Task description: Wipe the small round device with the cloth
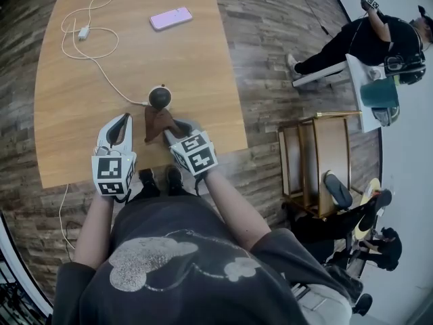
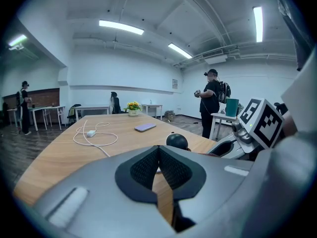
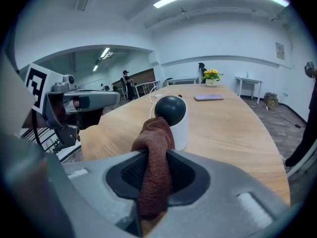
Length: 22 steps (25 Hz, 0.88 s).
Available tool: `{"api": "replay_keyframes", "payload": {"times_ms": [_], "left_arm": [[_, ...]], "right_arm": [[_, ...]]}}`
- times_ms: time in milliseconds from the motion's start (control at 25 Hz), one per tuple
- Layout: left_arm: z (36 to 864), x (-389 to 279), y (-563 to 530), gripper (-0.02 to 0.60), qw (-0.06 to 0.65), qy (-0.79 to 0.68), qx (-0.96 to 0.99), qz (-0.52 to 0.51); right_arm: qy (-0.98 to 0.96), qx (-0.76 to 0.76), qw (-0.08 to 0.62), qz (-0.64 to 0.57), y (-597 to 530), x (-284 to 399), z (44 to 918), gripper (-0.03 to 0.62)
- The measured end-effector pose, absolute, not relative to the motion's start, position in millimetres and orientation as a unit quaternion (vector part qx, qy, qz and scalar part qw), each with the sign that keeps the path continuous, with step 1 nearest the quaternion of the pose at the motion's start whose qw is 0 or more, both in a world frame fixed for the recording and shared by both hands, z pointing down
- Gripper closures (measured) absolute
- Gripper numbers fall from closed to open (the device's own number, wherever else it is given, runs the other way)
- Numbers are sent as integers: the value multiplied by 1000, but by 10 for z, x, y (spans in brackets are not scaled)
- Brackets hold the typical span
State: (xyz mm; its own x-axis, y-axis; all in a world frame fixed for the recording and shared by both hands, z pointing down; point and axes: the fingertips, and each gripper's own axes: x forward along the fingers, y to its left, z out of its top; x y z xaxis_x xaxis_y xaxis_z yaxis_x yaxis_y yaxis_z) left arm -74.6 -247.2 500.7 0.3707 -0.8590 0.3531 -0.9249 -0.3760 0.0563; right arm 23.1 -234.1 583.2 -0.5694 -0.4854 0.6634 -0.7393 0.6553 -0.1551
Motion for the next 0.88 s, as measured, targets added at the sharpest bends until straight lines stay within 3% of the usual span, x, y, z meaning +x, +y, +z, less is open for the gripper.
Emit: {"api": "replay_keyframes", "payload": {"times_ms": [560, 880], "left_arm": [[5115, -812, -2442, 563, 132, -539, 820, 140], [5011, -770, -2575, 563, 121, -509, 844, 122]], "right_arm": [[-822, 401, 317, 251, -2310, 417, 5846, 517], [-761, 544, 217, 280, -2538, 1019, 5459, 517]]}}
